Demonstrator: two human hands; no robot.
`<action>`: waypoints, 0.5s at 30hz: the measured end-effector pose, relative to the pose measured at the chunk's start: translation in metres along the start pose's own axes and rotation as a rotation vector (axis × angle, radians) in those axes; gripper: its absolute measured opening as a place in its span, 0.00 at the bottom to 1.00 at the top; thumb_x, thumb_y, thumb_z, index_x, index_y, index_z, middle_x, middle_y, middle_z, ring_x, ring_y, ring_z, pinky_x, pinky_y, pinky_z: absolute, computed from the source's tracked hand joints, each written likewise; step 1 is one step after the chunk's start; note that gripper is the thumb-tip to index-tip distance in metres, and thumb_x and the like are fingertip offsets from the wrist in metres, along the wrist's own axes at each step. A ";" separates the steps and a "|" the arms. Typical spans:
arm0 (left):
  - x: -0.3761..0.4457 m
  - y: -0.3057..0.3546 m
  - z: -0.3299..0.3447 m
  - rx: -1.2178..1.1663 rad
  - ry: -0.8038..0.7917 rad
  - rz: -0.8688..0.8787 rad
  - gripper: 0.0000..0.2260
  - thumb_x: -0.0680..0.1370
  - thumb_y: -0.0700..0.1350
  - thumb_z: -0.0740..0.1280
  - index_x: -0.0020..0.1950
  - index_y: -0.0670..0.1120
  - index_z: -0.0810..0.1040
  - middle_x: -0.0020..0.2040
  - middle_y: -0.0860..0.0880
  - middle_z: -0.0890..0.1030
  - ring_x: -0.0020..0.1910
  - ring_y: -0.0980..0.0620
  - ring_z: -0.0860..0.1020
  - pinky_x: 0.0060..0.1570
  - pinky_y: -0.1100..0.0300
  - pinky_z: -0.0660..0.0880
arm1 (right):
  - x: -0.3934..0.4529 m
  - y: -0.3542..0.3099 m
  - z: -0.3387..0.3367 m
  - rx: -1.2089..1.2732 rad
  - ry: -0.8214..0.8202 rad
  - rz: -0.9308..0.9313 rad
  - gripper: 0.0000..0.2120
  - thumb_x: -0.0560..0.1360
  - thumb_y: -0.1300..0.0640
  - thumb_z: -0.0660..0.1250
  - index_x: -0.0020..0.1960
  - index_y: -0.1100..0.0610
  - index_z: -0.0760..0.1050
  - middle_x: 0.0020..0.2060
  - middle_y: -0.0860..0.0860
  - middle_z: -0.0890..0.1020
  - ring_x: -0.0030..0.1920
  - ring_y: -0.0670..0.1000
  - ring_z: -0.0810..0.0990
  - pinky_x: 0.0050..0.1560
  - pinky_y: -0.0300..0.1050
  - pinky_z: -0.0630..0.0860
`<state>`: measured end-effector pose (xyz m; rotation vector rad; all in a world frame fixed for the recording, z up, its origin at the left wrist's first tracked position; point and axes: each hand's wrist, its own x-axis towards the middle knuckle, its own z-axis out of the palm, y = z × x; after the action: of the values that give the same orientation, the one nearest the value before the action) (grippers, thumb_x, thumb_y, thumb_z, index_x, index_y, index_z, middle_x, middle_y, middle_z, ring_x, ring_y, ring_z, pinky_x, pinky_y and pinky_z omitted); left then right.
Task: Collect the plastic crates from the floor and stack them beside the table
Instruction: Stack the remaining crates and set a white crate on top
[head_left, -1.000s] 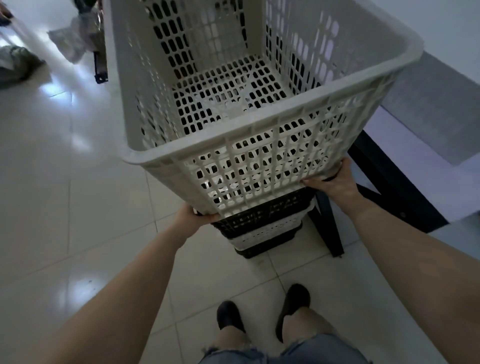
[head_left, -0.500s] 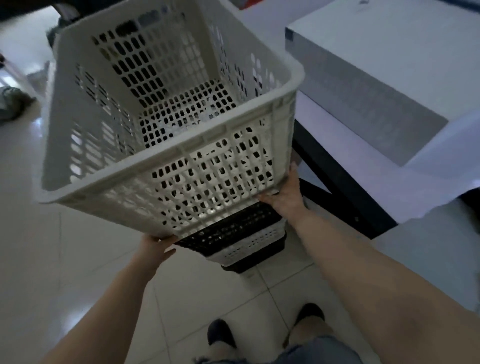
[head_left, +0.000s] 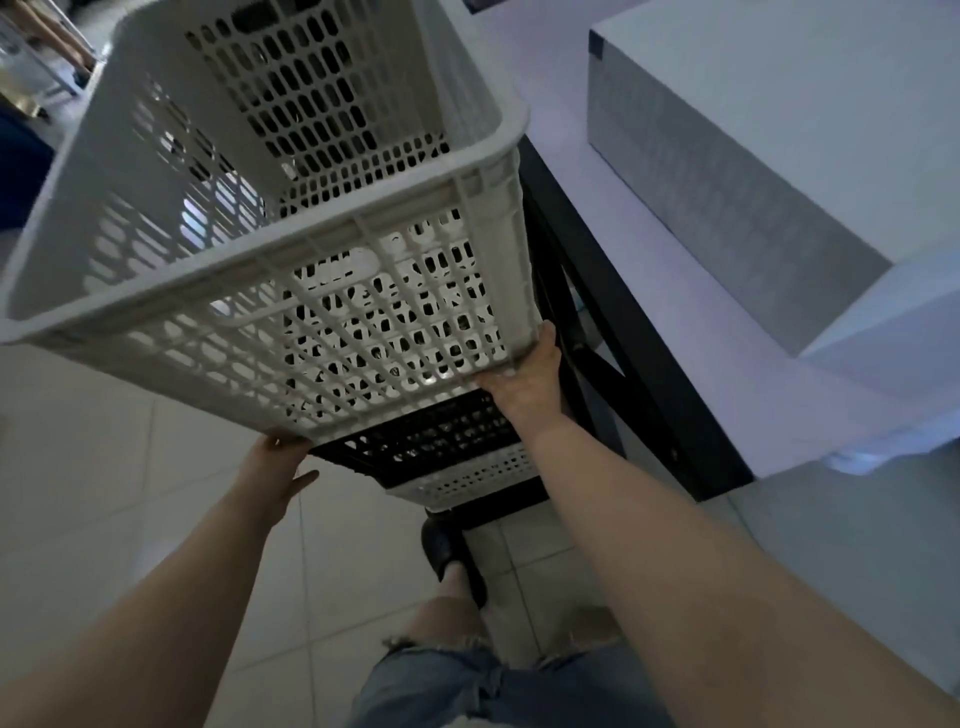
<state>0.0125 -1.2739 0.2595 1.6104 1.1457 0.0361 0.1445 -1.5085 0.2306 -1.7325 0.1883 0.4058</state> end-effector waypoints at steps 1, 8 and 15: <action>-0.002 0.000 0.003 0.001 0.004 0.003 0.20 0.80 0.35 0.59 0.72 0.36 0.64 0.72 0.35 0.67 0.71 0.36 0.68 0.64 0.45 0.70 | 0.002 0.000 -0.003 -0.019 0.015 -0.011 0.47 0.65 0.62 0.77 0.76 0.54 0.52 0.69 0.54 0.64 0.69 0.54 0.68 0.68 0.39 0.62; -0.013 -0.002 0.040 -0.106 0.003 0.014 0.19 0.80 0.38 0.62 0.71 0.40 0.68 0.66 0.44 0.73 0.58 0.48 0.72 0.61 0.49 0.70 | 0.028 -0.012 -0.045 -0.077 0.054 -0.040 0.49 0.56 0.54 0.81 0.71 0.58 0.61 0.66 0.55 0.70 0.63 0.53 0.72 0.67 0.39 0.66; -0.004 0.013 0.055 -0.040 0.002 0.055 0.17 0.79 0.41 0.62 0.69 0.44 0.71 0.57 0.49 0.74 0.52 0.48 0.71 0.54 0.52 0.72 | 0.040 0.008 -0.059 -0.062 0.133 -0.035 0.53 0.49 0.49 0.79 0.69 0.58 0.61 0.65 0.55 0.72 0.65 0.55 0.73 0.68 0.55 0.70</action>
<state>0.0487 -1.3161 0.2498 1.6063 1.0951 0.0965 0.1887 -1.5633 0.2179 -1.8224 0.2428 0.2732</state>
